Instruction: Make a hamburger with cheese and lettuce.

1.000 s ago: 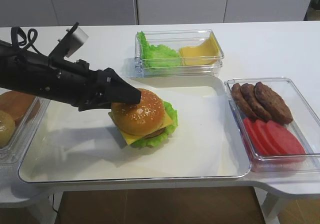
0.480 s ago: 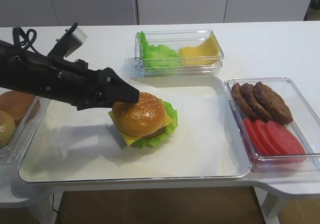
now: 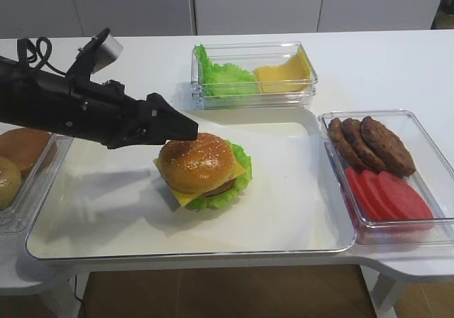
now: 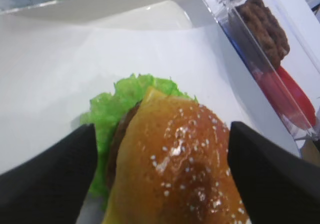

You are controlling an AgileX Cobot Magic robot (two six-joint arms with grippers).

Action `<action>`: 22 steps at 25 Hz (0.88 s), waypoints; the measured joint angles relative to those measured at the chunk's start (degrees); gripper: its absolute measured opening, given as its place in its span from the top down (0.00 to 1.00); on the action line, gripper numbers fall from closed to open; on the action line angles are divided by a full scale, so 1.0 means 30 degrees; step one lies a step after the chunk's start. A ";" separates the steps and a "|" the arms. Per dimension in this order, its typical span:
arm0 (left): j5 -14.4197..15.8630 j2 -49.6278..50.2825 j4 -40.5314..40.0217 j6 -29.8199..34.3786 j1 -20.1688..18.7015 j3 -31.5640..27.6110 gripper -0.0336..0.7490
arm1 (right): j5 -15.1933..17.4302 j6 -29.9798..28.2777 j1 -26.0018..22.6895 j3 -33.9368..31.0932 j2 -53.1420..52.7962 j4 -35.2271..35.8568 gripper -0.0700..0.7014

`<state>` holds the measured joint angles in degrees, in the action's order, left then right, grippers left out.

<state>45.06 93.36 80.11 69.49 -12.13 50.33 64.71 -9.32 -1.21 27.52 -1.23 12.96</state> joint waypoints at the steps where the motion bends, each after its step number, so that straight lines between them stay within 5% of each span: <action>1: -0.0040 0.0000 0.0515 0.0568 0.0000 0.0000 0.18 | 0.0000 0.0000 0.0000 0.0000 0.0000 0.0000 0.63; 7: -0.1330 0.0000 0.2887 0.1965 0.0000 0.0000 0.18 | 0.0000 0.0000 0.0000 0.0000 0.0000 0.0000 0.63; 15: -0.2160 0.0000 0.2630 0.2040 0.0000 0.0530 0.18 | 0.0000 0.0000 0.0000 0.0000 0.0000 0.0000 0.63; 22: -0.3724 -0.0779 -0.2287 -0.2126 0.0000 0.2592 0.18 | 0.0000 0.0000 0.0000 0.0000 0.0000 0.0000 0.63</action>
<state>33.89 91.03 73.25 63.11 -12.13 58.11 64.71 -9.32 -1.21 27.52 -1.23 12.96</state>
